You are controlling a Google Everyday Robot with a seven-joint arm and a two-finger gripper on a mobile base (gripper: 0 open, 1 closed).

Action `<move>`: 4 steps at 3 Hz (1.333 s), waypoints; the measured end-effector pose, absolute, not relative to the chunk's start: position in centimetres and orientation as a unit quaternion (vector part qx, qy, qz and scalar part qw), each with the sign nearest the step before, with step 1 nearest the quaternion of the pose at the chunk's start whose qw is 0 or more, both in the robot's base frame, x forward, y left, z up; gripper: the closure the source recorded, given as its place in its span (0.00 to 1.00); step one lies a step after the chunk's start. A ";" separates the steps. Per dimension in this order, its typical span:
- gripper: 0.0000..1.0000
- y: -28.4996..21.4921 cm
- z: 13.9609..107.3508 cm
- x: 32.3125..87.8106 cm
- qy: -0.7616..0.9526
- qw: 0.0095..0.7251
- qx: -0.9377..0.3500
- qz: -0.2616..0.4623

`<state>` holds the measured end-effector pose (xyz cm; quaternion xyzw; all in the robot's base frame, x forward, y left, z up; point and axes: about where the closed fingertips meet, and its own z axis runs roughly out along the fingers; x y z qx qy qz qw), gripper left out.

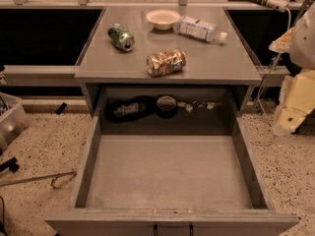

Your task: Place orange can into top drawer

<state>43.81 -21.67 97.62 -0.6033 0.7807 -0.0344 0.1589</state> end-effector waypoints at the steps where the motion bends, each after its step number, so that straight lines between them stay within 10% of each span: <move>1: 0.00 -21.7 97.6 43.8 0.781 0.159 -0.603 -0.035; 4: 0.00 -8.7 102.9 49.3 0.687 0.204 -0.696 -0.056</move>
Offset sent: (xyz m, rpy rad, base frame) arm 0.0076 0.0181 0.0216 -0.0175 -0.0669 0.0362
